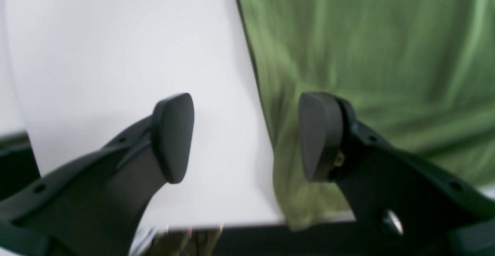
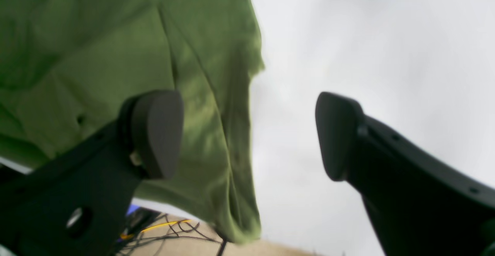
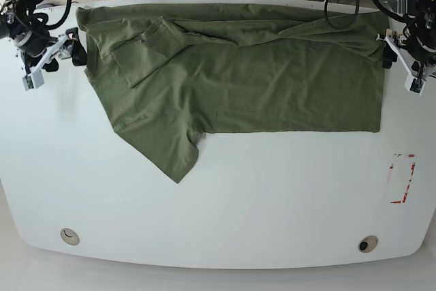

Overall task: Fold the T-shirt properly
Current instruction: 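Release and move the right gripper to the shirt's hem corner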

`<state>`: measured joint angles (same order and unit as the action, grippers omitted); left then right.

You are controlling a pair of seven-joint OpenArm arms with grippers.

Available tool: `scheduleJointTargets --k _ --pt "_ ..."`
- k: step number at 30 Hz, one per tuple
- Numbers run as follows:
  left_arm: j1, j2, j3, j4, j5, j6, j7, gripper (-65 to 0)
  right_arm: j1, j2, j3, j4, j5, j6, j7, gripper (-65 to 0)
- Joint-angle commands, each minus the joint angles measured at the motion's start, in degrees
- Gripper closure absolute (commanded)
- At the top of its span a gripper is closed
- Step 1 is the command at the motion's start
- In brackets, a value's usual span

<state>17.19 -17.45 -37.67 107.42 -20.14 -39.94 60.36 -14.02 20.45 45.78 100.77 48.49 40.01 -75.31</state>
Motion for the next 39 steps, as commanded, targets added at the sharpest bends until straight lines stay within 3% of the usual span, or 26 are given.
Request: scheduleJointTargets --k 1,9,22,26,30,39 --pt "-0.88 -0.88 -0.35 0.85 -0.03 -0.01 -0.62 -39.2 3.69 0.96 0.33 -1.74 0.96 -0.01 -0.43 -50.3" --pt "-2.82 -0.88 -0.35 0.85 0.05 0.51 -0.62 -39.2 14.77 1.4 -5.65 -13.61 0.79 -0.01 1.07 -50.3" --pt "-2.73 -0.88 -0.35 0.67 0.05 0.51 -0.62 -39.2 25.76 5.71 -22.35 -34.53 0.61 -0.01 17.51 -50.3" --pt "-2.55 -0.88 -0.35 0.67 0.05 0.43 -0.62 -39.2 28.48 7.03 -26.48 -38.75 -3.0 -0.01 22.08 -50.3" --pt "-2.55 -0.88 -0.35 0.67 0.05 0.43 -0.62 -39.2 28.75 6.59 -27.27 -39.72 -7.74 -0.01 25.07 -50.3" --pt "-2.73 -0.88 0.09 0.67 -0.21 0.43 -0.62 -39.2 28.83 1.05 -27.27 -39.72 -13.81 -0.01 25.07 -50.3"
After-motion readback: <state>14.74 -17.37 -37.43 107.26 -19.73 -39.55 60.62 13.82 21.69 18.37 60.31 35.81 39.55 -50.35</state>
